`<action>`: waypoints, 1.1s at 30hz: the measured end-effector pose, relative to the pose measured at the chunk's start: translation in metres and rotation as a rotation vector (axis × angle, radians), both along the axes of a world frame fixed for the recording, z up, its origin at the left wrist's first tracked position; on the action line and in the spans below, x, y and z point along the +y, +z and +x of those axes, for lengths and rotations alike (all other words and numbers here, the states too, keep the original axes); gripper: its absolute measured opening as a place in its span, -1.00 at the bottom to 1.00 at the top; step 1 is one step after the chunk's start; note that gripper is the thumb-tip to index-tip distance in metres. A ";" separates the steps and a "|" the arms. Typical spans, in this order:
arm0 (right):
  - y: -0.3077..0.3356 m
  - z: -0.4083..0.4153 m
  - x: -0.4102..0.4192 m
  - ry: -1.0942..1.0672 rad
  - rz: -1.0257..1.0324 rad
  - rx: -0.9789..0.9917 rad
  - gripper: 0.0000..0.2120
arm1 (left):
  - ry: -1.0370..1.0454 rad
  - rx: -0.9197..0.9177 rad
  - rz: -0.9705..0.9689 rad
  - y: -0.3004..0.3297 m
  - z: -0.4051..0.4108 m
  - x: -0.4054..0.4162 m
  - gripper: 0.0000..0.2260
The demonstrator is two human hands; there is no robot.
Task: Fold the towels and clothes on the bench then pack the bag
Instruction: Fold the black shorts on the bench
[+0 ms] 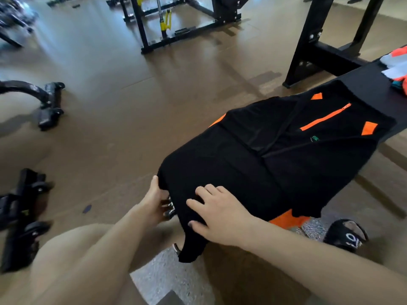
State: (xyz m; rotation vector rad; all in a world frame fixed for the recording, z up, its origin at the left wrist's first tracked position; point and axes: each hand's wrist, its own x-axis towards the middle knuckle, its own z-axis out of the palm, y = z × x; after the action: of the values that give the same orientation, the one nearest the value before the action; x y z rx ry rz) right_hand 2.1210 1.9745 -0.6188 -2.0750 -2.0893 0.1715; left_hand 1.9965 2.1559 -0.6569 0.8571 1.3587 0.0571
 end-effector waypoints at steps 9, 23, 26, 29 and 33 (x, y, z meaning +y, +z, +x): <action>-0.011 -0.029 0.014 -0.225 -0.005 -0.096 -0.48 | 0.173 -0.330 -0.122 -0.040 -0.011 -0.037 -0.38; 0.011 -0.077 0.016 -0.247 0.101 0.089 -0.75 | 0.216 -0.210 0.178 0.022 -0.037 -0.026 -0.72; 0.017 -0.089 0.022 -0.298 0.097 0.268 -0.77 | 0.201 -0.277 0.226 0.054 -0.038 -0.027 -0.72; 0.022 -0.095 0.030 -0.453 0.092 0.500 -0.72 | 0.158 -0.297 0.274 0.081 -0.033 -0.033 -0.77; 0.028 -0.095 0.035 -0.657 0.160 0.548 -0.63 | 0.163 -0.370 0.280 0.105 -0.022 -0.038 -0.77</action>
State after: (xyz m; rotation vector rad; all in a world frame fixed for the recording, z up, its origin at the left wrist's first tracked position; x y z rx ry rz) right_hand 2.0255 2.0099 -0.5909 -2.1699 -1.0263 0.3980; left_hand 1.9746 2.1183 -0.5522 0.9136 1.0806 0.5180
